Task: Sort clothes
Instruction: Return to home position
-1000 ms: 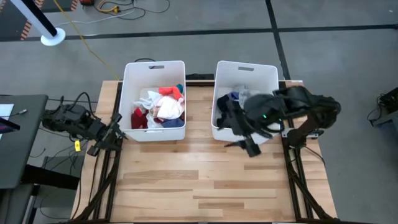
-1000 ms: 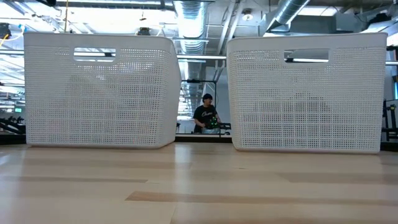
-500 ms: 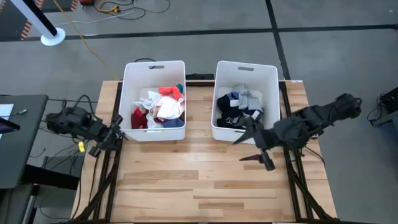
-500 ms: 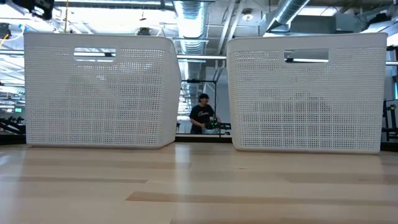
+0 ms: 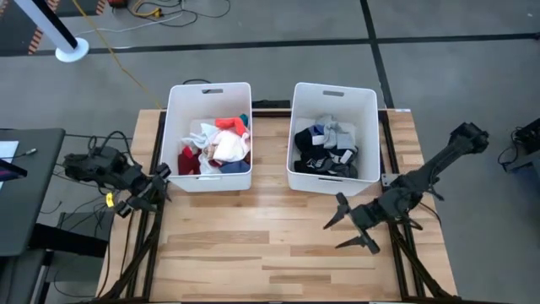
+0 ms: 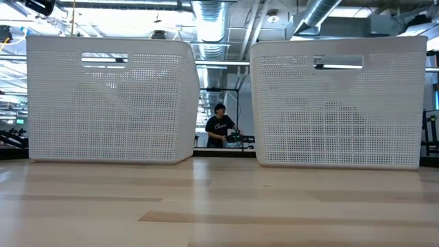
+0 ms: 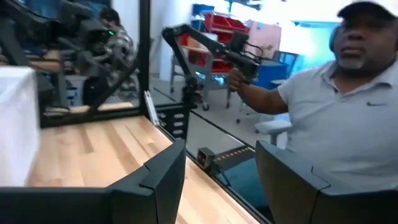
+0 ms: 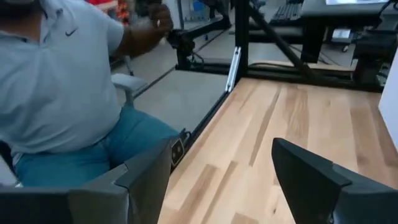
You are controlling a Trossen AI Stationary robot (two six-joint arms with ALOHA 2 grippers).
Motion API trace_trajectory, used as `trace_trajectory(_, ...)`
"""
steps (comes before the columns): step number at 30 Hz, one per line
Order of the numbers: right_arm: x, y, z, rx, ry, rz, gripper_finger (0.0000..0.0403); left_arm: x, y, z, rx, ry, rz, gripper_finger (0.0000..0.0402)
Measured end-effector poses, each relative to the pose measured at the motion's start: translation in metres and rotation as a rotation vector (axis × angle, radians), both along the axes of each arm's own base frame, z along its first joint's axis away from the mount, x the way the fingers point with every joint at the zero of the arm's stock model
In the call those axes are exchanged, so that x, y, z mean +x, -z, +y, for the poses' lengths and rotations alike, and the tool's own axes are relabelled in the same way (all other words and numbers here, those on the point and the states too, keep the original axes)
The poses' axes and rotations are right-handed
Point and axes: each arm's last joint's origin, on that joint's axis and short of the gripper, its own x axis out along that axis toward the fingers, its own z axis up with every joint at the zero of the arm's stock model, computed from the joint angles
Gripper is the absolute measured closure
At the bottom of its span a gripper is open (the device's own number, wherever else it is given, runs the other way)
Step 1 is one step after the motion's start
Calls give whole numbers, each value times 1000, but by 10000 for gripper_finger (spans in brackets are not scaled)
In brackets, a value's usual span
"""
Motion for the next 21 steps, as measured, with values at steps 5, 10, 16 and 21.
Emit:
trace_trajectory(5, -4, 36, -3, 48, 3, -46, 113, 21, 27, -6, -22, 10, 17, 214)
trace_trajectory(10, -8, 49, -3, 101, -3, -78, 113, 28, 38, -10, -74, 37, 14, 214)
trace_trajectory(16, -10, 43, 7, 141, -53, -155, 113, 26, 27, -15, -138, 150, -135, 214)
trace_trajectory(21, -13, 42, 18, 126, -106, -219, 113, 22, 23, -19, -140, 264, -180, 214)
